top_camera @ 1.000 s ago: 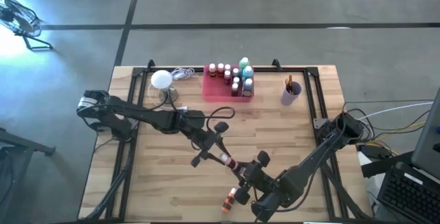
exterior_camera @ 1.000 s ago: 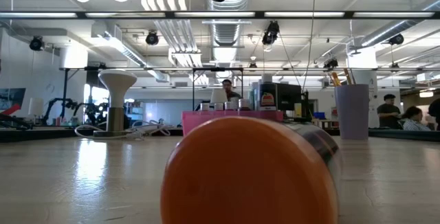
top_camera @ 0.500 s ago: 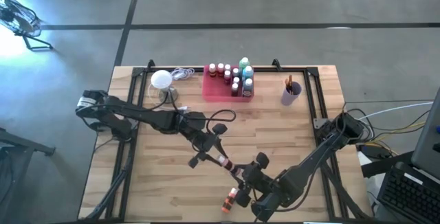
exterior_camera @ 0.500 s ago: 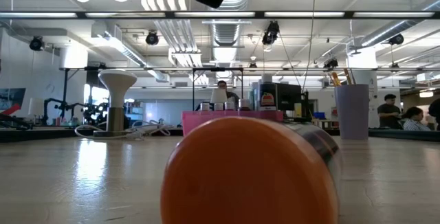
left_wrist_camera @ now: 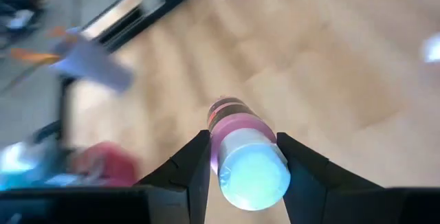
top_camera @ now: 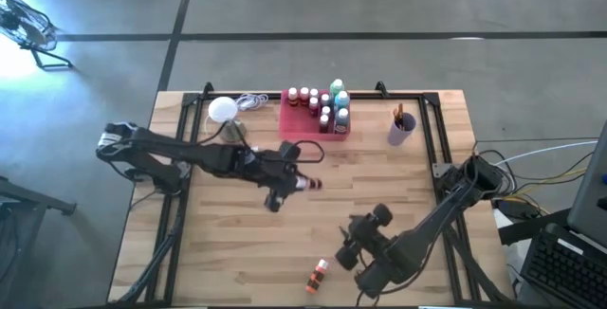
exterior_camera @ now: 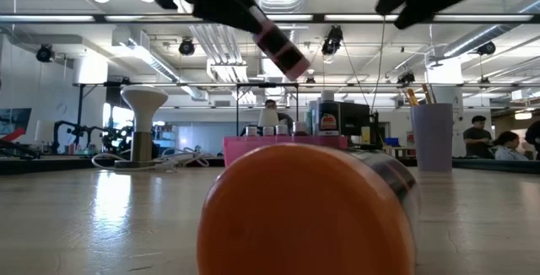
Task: Pick & Place Paint Supplies
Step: Put the light pink black paint bottle into the pink bin
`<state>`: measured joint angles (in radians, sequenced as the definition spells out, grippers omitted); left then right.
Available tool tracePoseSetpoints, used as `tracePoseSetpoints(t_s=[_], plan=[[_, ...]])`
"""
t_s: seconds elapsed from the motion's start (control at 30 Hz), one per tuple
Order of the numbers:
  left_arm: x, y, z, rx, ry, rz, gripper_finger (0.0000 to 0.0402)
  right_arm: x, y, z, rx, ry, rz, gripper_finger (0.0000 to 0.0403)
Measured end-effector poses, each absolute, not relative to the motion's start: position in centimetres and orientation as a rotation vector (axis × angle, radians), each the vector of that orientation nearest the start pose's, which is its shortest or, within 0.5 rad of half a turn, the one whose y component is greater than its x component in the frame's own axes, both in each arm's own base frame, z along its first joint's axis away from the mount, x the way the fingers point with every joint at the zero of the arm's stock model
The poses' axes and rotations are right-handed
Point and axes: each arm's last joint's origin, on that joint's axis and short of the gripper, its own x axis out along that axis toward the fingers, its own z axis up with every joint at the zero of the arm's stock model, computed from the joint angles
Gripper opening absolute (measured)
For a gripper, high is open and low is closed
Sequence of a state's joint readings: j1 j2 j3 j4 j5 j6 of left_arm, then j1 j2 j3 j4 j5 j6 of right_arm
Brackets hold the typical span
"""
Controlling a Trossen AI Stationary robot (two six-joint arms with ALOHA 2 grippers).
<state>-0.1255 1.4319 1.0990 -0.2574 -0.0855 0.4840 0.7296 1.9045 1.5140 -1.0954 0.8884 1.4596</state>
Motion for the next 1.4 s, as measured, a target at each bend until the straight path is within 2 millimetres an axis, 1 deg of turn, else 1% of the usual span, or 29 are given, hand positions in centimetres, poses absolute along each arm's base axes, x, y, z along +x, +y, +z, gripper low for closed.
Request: tracePoseSetpoints(t_s=[0.07,0.17,0.27,0.37,0.43,0.57,0.7,0.8,0.87,1.07,1.17,1.27,1.4], plan=[[31.3,-3.1,29.0,0.569,0.585,-0.138,0.0142,28.0,21.8,22.6,0.249,0.656,-0.806,0.0184],[31.3,-1.6,29.4,0.564,0.627,-0.107,0.0142,27.1,20.6,21.8,0.215,0.673,-0.901,0.0176],[31.4,0.7,30.1,0.538,0.65,-0.039,0.0142,26.2,19.2,21.4,0.194,0.67,-1.007,0.0168],[31.3,3.1,30.6,0.503,0.679,0.024,0.0143,25.2,17.8,21.8,0.21,0.639,-1.089,0.0159],[31.1,4.7,31.1,0.464,0.677,0.051,0.0143,24.7,17.1,22.0,0.234,0.619,-1.105,0.0151],[30.5,7.6,31.7,0.371,0.665,0.034,0.0144,23.6,16.0,22.8,0.242,0.555,-1.047,0.0133],[30.1,9.9,31.9,0.302,0.66,0.044,0.0144,22.6,15.2,23.5,0.204,0.566,-0.931,0.0109],[30.5,11.5,31.4,0.273,0.7,0.066,0.0144,21.6,14.3,24.3,0.185,0.574,-0.853,0.0088],[30.9,12.5,30.9,0.254,0.732,0.078,0.0144,20.7,13.6,24.9,0.198,0.561,-0.836,0.0075],[32.2,14.5,29.1,0.207,0.84,0.086,0.0145,18.2,11.6,26.8,0.318,0.507,-0.808,0.0045],[32.7,15.4,28.8,0.223,0.856,0.087,0.0145,17.1,10.7,27.6,0.362,0.483,-0.793,0.0036],[33.2,16.6,29.4,0.227,0.863,0.122,0.0145,16.3,10.0,28.1,0.398,0.465,-0.78,0.0031],[33.7,18.3,30.6,0.212,0.871,0.159,0.0145,15.4,9.3,28.9,0.445,0.439,-0.764,0.0027]])
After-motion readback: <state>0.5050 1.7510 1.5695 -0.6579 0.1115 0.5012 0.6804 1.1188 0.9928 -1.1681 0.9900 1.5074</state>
